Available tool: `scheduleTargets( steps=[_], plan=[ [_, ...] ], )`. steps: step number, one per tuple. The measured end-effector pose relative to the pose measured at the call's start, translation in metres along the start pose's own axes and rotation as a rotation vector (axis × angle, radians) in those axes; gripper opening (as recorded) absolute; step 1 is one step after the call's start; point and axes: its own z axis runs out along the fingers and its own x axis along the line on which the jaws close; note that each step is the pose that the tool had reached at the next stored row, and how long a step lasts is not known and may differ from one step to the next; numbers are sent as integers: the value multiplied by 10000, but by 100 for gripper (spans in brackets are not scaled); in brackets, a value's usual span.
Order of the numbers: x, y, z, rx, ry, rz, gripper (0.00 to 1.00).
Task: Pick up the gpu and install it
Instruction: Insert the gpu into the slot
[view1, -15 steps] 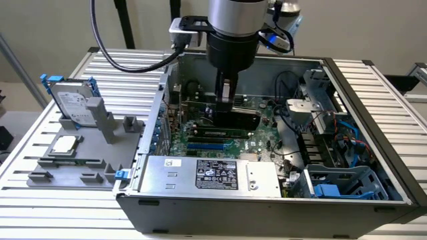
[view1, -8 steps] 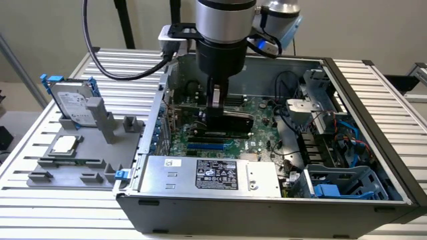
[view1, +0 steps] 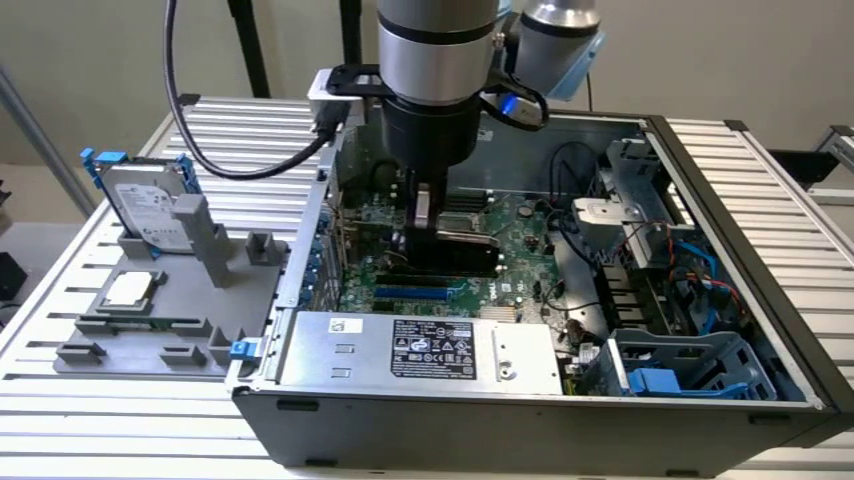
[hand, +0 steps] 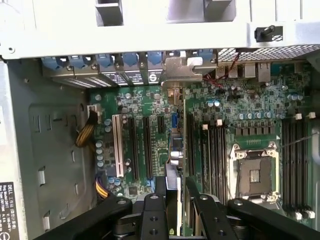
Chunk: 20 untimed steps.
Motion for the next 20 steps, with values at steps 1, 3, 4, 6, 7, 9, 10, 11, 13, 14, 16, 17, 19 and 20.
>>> scheduleTargets(
  steps=[1, 3, 4, 6, 7, 9, 10, 11, 13, 14, 16, 17, 19, 20],
  plan=[
    [1, 0, 19, 0, 0, -3, 0],
    [3, 2, 54, 0, 1, -5, 0],
    [4, 2, 73, 1, 0, -9, 0],
    [6, 4, 109, 1, 0, -19, 0],
    [8, 5, 128, -1, 1, -25, 0],
    [10, 8, 163, -1, 0, -34, 0],
    [11, 9, 182, 0, -1, -38, 0],
    [12, 10, 199, -1, 0, -41, 0],
    [14, 13, 236, -2, 1, -47, 0],
    [16, 17, 254, -2, 1, -47, 0],
    [17, 24, 291, -1, -1, -50, 0],
    [17, 29, 308, 0, -1, -51, 0],
    [-25, 107, 448, 1, -1, -51, 0],
    [-32, 114, 450, 1, 0, -53, 0]
  ],
)
